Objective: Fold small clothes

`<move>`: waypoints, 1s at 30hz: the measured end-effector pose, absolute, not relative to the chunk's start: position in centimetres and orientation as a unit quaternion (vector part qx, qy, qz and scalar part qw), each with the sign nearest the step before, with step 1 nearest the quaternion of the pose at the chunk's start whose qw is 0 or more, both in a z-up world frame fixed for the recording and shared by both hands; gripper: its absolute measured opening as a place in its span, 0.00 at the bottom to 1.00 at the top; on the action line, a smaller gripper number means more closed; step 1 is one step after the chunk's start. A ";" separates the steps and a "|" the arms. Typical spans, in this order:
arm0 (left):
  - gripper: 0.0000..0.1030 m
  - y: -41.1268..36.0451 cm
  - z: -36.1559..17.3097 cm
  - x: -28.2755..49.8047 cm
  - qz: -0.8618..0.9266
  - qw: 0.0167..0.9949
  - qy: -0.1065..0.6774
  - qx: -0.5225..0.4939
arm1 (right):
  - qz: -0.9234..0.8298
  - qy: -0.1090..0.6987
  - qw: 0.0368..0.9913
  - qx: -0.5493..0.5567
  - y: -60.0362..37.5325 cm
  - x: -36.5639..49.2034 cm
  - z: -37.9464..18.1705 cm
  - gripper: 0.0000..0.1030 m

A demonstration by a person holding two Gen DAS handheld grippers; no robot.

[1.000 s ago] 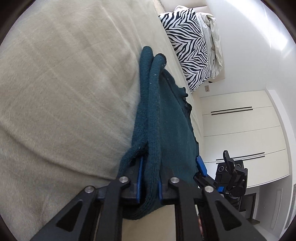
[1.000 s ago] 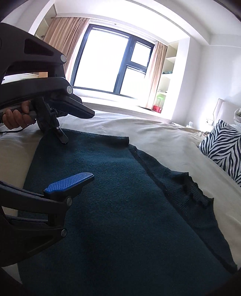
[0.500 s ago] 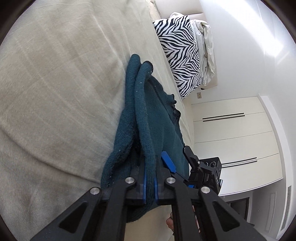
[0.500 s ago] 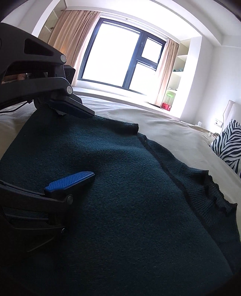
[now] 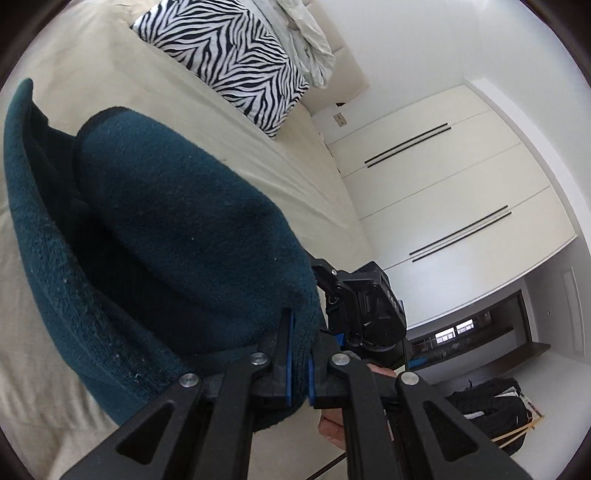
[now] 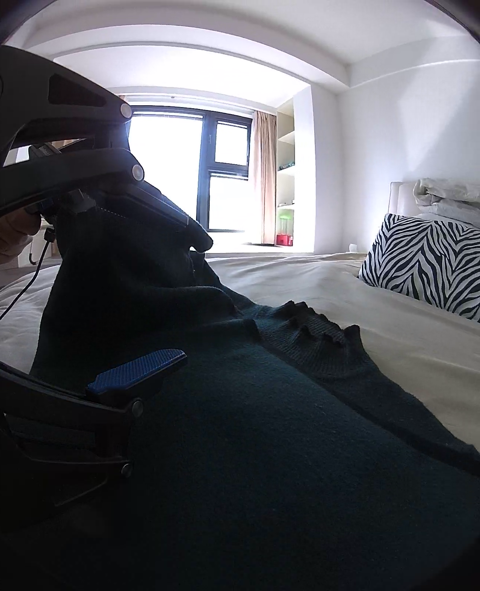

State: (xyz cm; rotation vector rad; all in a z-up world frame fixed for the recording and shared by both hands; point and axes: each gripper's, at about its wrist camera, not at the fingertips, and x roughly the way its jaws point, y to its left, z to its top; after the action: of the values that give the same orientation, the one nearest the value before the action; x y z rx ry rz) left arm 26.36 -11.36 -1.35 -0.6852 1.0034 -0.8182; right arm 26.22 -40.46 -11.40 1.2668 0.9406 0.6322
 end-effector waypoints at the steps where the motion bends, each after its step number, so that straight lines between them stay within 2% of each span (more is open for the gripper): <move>1: 0.07 -13.5 -1.7 26.3 -0.384 0.739 0.463 -0.303 | 0.277 0.413 0.657 0.567 -41.6 26.2 -11.5 0.64; 6: 0.07 -18.8 -5.1 26.0 -0.396 0.727 0.486 -0.281 | 0.251 0.403 0.651 0.593 -46.9 25.2 -13.5 0.64; 10: 0.07 -16.2 -5.2 25.1 -0.375 0.747 0.473 -0.280 | 0.268 0.412 0.664 0.564 -46.2 25.9 -13.3 0.64; 15: 0.08 -11.3 -4.5 24.2 -0.330 0.776 0.466 -0.269 | 0.277 0.431 0.669 0.539 -39.4 28.3 -12.2 0.65; 17: 0.27 -10.5 -4.6 23.7 -0.321 0.779 0.481 -0.244 | 0.272 0.447 0.679 0.515 -37.3 28.9 -11.5 0.65; 18: 0.45 -9.9 -4.5 23.4 -0.315 0.782 0.481 -0.241 | 0.264 0.454 0.684 0.506 -36.6 29.2 -11.2 0.66; 19: 0.52 -9.2 -4.2 23.1 -0.317 0.785 0.472 -0.246 | 0.254 0.457 0.691 0.500 -36.1 29.5 -11.0 0.66; 22: 0.62 -6.3 -3.5 22.4 -0.307 0.797 0.449 -0.261 | 0.213 0.465 0.719 0.472 -36.0 29.8 -10.5 0.66; 26: 0.63 -3.4 -3.2 22.0 -0.298 0.802 0.435 -0.280 | 0.122 0.459 0.767 0.432 -37.8 28.7 -9.1 0.66; 30: 0.63 -0.7 -4.9 21.8 -0.277 0.798 0.442 -0.303 | 0.084 0.405 0.820 0.396 -39.2 26.9 -4.7 0.65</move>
State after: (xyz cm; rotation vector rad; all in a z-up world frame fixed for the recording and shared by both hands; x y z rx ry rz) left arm 21.81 -0.71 -4.85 -0.6494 0.9482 -0.5941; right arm 26.87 -39.24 -4.71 0.8440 0.8629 0.1788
